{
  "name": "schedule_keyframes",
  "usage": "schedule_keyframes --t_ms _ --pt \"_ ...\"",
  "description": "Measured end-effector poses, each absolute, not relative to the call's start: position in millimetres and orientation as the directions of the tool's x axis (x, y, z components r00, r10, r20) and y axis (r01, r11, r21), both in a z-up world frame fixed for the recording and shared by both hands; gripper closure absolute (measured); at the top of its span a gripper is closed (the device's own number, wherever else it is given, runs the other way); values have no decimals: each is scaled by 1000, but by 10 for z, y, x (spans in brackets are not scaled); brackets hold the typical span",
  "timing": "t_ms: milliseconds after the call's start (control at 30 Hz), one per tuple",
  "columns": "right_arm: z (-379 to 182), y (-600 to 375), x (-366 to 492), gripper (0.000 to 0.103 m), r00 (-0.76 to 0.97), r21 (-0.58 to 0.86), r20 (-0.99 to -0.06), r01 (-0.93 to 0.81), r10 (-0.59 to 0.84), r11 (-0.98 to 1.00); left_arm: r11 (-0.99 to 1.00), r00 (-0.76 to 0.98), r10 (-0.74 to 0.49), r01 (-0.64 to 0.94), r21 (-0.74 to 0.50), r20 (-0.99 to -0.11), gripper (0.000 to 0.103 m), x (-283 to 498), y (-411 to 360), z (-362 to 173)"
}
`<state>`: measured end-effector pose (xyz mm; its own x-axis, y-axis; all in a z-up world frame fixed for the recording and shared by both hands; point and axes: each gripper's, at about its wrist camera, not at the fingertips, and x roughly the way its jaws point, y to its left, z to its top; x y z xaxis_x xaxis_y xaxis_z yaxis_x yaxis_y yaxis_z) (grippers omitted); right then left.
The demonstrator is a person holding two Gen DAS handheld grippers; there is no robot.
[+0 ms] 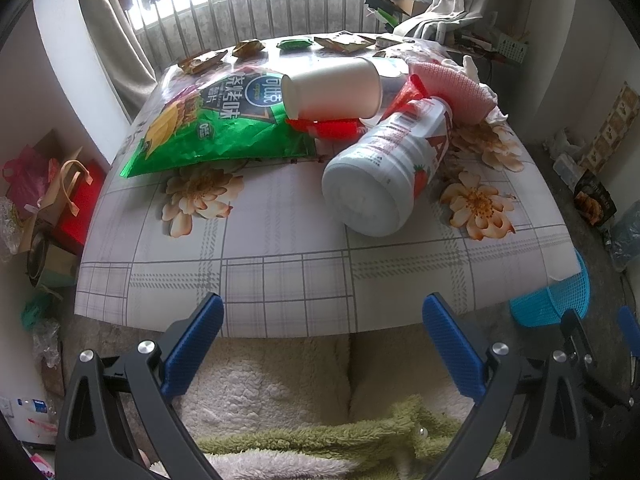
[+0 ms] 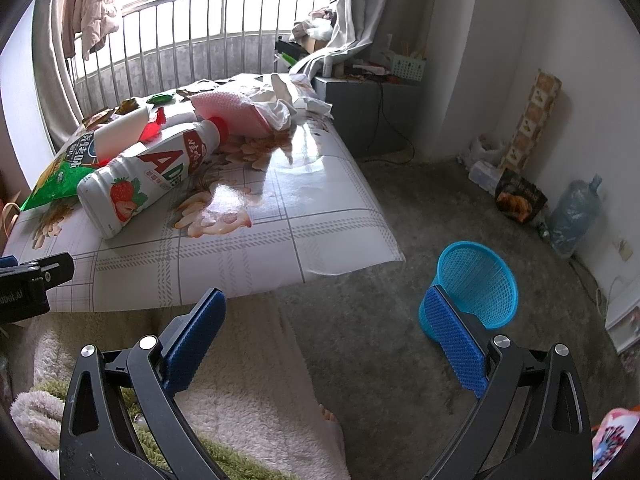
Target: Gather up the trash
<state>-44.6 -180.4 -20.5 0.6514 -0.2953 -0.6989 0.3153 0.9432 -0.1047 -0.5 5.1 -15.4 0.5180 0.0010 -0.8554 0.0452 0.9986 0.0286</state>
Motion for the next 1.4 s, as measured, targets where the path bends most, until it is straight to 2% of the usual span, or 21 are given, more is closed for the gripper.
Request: schedule_keyframes --t_ms 833,1400 --pt "-262 -1813 -339 8 646 -99 -709 305 -282 947 999 471 21 32 41 -882 5 102 41 -254" --pt "-130 -1770 246 8 684 -48 -702 233 -198 971 997 433 73 -48 58 -899 5 412 294 -355"
